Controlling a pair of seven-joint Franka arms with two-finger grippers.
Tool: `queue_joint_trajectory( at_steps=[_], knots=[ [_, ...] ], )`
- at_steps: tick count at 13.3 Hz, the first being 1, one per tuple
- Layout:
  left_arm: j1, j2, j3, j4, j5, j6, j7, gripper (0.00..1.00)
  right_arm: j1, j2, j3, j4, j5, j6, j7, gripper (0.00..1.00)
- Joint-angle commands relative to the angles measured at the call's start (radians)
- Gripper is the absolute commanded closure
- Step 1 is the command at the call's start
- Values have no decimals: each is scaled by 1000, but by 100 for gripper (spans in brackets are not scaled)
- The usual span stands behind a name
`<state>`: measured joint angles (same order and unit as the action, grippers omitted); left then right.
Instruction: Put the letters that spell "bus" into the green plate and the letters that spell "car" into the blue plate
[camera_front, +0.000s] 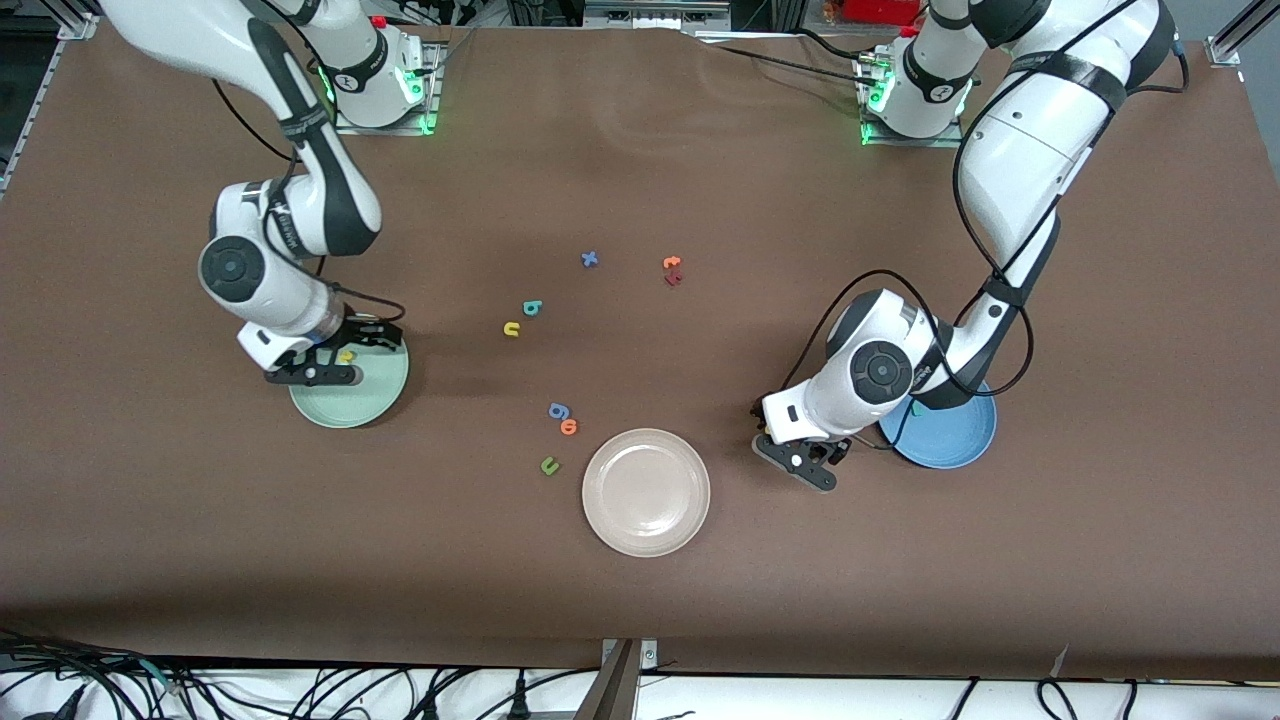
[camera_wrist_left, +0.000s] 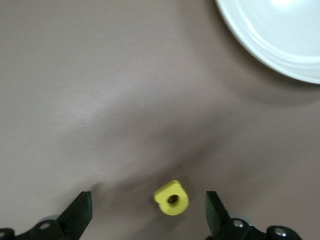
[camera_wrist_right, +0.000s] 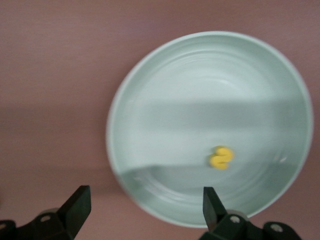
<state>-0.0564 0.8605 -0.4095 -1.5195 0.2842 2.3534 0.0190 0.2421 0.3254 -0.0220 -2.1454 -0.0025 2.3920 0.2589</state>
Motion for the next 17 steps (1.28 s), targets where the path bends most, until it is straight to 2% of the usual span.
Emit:
queue_joint_trajectory(
  at_steps=[1,4,7,9,11,12,14,17],
  knots=[
    [-26,2,-5,2,26,-16,10,2,66,-2,39,-5,16,10,197,1],
    [-31,11,-3,2,35,-14,27,16,121,37,88,-10,16,91,421,1],
    [-40,25,1,1,36,-14,39,18,170,98,96,-13,16,179,516,1],
    [-43,23,3,1,52,-16,39,50,174,129,96,-19,16,238,545,1],
    [-43,25,3,-1,111,-16,38,91,174,135,96,-17,15,248,559,1],
    [-43,25,3,1,121,-17,36,100,175,138,97,-17,13,253,557,1],
    [-42,17,1,2,121,-29,35,100,175,146,108,-16,13,254,559,1],
    [-30,-21,-5,16,110,-118,36,100,192,149,116,-16,13,254,557,1]
  ],
)
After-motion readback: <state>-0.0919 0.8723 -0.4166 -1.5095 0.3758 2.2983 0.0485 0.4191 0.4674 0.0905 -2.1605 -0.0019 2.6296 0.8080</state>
